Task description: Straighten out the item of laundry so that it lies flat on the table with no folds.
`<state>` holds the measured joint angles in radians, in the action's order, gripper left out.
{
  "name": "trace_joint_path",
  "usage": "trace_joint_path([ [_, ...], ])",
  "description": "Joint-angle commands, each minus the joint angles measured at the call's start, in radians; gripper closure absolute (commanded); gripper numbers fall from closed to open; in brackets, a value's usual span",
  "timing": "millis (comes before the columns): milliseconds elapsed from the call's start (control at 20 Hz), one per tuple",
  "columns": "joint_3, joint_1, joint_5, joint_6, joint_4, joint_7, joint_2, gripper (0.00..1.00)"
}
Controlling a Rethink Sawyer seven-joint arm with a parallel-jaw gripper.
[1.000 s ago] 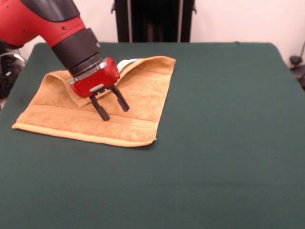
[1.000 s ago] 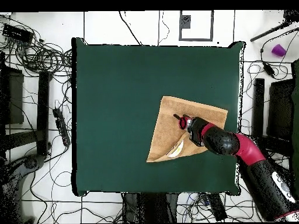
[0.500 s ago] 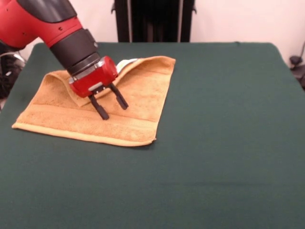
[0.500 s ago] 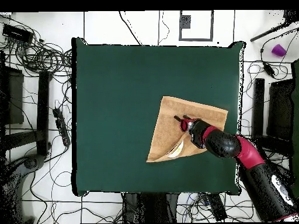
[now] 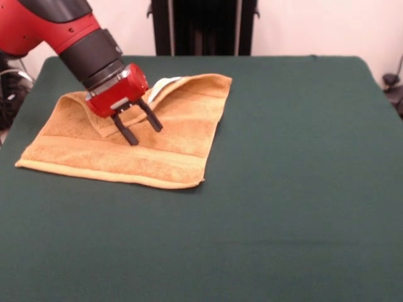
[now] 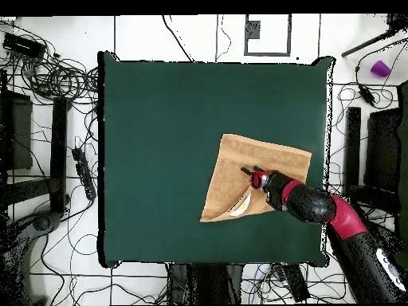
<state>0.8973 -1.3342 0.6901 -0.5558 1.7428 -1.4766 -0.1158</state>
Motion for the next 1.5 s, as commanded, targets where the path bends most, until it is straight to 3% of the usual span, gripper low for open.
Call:
trace_joint_path([
  [50, -0.093, -0.011, 0.078, -0.199, 0.028, 0.335, -0.002, 0.00],
  [800, -0.102, -0.033, 0.100, -0.223, 0.012, 0.406, 0.008, 0.00],
  [950, -0.089, 0.006, 0.094, -0.188, -0.016, 0.371, 0.020, 0.00],
  [1200, -0.066, 0.139, 0.073, -0.105, -0.108, 0.261, 0.072, 0.00],
  [1500, -0.020, 0.237, 0.023, -0.106, -0.206, 0.282, 0.128, 0.00],
])
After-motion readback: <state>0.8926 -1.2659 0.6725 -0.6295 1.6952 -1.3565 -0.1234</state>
